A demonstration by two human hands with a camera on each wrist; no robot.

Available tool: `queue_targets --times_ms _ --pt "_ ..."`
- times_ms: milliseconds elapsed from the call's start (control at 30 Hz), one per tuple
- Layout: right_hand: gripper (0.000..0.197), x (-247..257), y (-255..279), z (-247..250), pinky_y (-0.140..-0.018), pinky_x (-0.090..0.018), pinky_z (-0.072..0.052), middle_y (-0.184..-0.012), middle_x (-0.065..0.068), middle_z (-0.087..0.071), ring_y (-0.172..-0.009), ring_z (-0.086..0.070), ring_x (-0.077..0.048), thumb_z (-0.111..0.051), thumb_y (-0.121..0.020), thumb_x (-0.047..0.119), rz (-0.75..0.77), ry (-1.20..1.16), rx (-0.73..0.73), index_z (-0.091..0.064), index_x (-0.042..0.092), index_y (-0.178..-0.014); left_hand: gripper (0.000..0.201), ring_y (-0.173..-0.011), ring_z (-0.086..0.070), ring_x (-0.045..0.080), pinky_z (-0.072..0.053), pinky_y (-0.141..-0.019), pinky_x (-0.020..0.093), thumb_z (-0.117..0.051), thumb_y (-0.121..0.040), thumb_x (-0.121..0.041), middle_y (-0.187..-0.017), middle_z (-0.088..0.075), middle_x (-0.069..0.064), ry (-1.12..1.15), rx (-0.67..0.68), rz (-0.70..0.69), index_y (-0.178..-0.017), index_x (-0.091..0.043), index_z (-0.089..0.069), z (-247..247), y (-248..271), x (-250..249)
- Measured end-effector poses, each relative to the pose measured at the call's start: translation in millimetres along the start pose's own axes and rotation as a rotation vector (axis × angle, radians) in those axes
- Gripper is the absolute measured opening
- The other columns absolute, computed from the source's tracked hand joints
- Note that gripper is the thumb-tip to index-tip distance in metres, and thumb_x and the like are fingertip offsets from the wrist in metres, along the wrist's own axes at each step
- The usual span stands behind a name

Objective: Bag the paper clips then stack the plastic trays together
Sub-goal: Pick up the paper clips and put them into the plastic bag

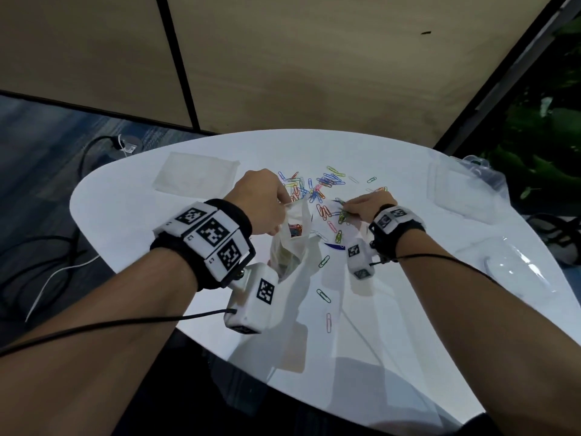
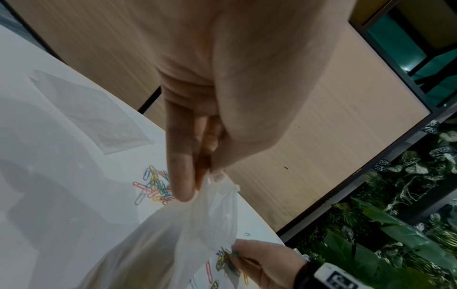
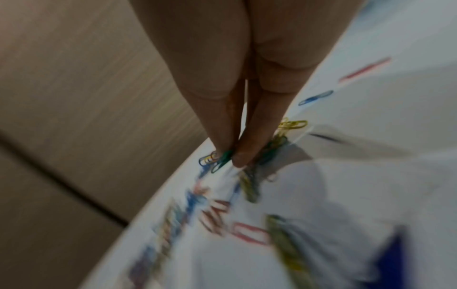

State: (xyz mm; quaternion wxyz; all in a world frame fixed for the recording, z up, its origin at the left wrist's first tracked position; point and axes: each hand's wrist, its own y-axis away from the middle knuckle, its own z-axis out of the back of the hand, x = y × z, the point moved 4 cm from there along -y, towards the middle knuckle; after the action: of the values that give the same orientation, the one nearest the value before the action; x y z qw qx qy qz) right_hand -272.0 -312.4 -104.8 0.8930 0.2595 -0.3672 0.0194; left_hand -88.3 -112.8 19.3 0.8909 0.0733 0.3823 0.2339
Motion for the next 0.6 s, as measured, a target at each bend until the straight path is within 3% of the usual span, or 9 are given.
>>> queue_targets --times_ms 67,100,200,267,367,500,600 --pt "0.037 6.1 5.4 4.1 -0.066 -0.020 -0.058 -0.105 -0.012 -0.072 -0.083 -0.073 -0.016 -0.076 -0.080 0.008 -0.080 -0.496 0.098 -0.067 -0.001 -0.115 0.030 -0.067 -0.076 0.024 -0.065 -0.075 0.039 -0.052 -0.092 0.002 -0.082 -0.075 0.013 0.002 -0.003 0.006 -0.110 -0.008 -0.074 0.0 -1.3 -0.1" --pt "0.031 16.5 10.8 5.7 -0.065 -0.018 -0.058 -0.102 -0.013 -0.073 -0.080 -0.074 -0.015 -0.075 -0.082 0.006 -0.090 -0.651 0.145 -0.068 -0.002 -0.111 0.031 -0.067 -0.076 0.025 -0.065 -0.075 0.039 -0.053 -0.091 0.003 -0.083 -0.075 0.013 0.004 -0.008 0.012 -0.109 -0.008 -0.075 -0.1 -2.2 -0.1" --pt "0.012 66.4 44.2 8.9 -0.068 -0.012 -0.056 -0.088 -0.005 -0.076 -0.079 -0.074 -0.007 -0.067 -0.089 0.006 -0.009 -0.785 0.361 -0.070 0.002 -0.100 0.027 -0.063 -0.075 0.023 -0.065 -0.074 0.039 -0.054 -0.091 0.002 -0.087 -0.074 0.012 0.032 -0.035 0.036 -0.104 -0.008 -0.076 -0.2 -4.3 0.4" --pt "0.011 94.4 68.9 7.1 -0.076 -0.012 -0.056 -0.092 -0.004 -0.076 -0.085 -0.073 -0.008 -0.065 -0.090 0.005 0.079 -0.735 0.504 -0.071 0.004 -0.099 0.027 -0.060 -0.074 0.023 -0.065 -0.074 0.040 -0.054 -0.091 0.002 -0.086 -0.072 0.011 0.053 -0.059 0.051 -0.105 -0.008 -0.075 0.1 -5.7 0.3" --pt "0.014 114.2 96.8 -11.6 -0.080 -0.016 -0.056 -0.095 -0.007 -0.076 -0.088 -0.072 -0.012 -0.066 -0.087 0.002 0.191 -0.413 0.641 -0.072 0.001 -0.099 0.024 -0.065 -0.076 0.027 -0.065 -0.075 0.040 -0.056 -0.092 0.001 -0.079 -0.070 0.007 0.069 -0.097 0.060 -0.104 -0.007 -0.075 3.8 -6.2 2.3" --pt "0.016 118.9 104.4 -37.2 -0.084 -0.028 -0.059 -0.093 -0.015 -0.075 -0.083 -0.072 -0.020 -0.078 -0.077 0.000 0.300 -0.131 0.550 -0.076 -0.002 -0.092 0.025 -0.067 -0.077 0.023 -0.064 -0.080 0.039 -0.057 -0.091 0.000 -0.076 -0.074 0.008 0.068 -0.114 0.085 -0.106 -0.009 -0.075 10.5 -4.3 10.0" --pt "0.007 128.0 114.5 -51.1 -0.079 -0.026 -0.060 -0.090 -0.015 -0.076 -0.077 -0.074 -0.019 -0.078 -0.078 0.002 0.399 0.045 0.487 -0.077 0.002 -0.085 0.022 -0.070 -0.077 0.025 -0.064 -0.081 0.040 -0.063 -0.089 -0.001 -0.079 -0.077 0.013 0.099 -0.118 0.096 -0.106 -0.007 -0.076 14.5 -3.7 13.2"
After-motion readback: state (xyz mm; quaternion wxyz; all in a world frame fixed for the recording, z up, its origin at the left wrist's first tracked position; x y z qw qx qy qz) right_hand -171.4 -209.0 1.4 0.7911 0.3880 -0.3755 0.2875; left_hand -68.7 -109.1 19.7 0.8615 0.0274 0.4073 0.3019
